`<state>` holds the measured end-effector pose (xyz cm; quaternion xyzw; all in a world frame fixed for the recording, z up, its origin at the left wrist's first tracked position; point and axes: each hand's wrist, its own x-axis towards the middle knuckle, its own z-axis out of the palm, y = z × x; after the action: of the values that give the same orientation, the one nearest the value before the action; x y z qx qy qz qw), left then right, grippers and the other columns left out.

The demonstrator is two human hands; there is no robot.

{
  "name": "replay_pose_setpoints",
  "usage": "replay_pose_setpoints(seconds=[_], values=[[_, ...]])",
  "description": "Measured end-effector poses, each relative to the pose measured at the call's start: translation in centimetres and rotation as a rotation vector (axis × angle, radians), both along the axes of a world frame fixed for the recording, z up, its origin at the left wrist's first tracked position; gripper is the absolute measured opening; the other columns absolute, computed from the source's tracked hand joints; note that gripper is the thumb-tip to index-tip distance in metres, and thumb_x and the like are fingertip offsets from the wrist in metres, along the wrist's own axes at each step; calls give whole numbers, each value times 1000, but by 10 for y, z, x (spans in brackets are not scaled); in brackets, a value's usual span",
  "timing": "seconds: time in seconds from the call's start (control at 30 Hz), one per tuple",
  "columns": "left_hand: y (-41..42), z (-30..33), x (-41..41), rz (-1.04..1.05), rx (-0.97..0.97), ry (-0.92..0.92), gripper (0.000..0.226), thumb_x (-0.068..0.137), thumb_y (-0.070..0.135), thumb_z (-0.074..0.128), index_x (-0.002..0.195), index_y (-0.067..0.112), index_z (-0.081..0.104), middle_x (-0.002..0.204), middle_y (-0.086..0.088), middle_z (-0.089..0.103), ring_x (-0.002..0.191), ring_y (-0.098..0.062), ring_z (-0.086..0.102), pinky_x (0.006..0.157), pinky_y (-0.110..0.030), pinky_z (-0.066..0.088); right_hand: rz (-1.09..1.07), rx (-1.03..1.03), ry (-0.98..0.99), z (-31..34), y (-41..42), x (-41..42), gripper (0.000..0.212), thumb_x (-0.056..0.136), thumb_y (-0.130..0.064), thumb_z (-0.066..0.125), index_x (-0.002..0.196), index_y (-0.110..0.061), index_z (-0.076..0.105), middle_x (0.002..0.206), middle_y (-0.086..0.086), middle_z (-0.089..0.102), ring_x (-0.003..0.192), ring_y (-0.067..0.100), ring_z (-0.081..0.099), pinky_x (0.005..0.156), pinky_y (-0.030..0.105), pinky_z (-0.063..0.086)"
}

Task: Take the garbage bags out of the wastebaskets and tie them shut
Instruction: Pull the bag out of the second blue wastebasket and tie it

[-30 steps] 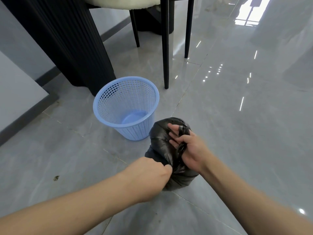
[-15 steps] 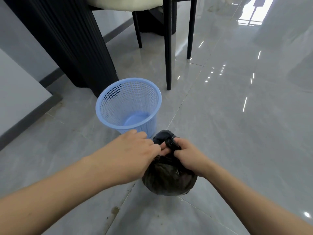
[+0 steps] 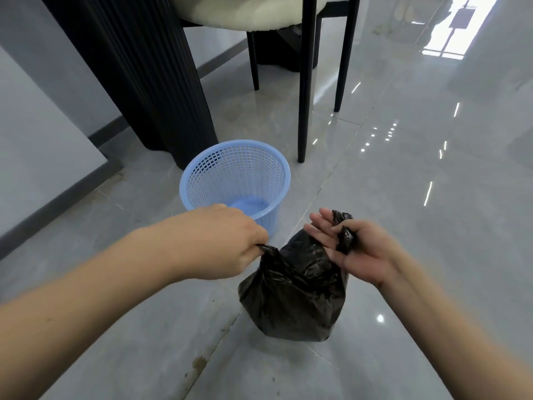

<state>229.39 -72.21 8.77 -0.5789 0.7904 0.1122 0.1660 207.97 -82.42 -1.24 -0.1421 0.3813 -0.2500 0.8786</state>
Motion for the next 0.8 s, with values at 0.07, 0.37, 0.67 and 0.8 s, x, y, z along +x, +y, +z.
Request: replay_pose_setpoints(seconds=[0.07,0.37,0.67,0.8], values=[[0,7,0,9,19,27,33,97,43,34,71,25,43,72,6,54,75,-21,54,70,-40,49,57,-61,91,8,-7,-9,37,92,-1,30,105,-9,63,98,7,75,83,19,74,60,28,51],[12,22,-12,-36,94,-43,30,99,42,31,78,25,46,77,6,57,74,-18,55,72,-38,50,-48,1,-1,31,-24,-31,36,81,5,37,103,-10,60,82,5,70,41,5,42,31,13,32],[-12,13,-19,61,106,158,30,99,43,39,73,29,45,70,9,51,66,-6,49,56,-28,35,432,-335,240,-13,49,21,47,81,11,35,81,-14,75,78,12,71,60,21,65,56,27,54],[-17,-6,-2,190,153,231,26,99,40,41,82,26,55,74,11,54,70,-5,50,60,-25,37,523,-305,271,-15,50,18,33,84,-12,45,104,-2,68,100,20,71,89,31,68,81,38,57]])
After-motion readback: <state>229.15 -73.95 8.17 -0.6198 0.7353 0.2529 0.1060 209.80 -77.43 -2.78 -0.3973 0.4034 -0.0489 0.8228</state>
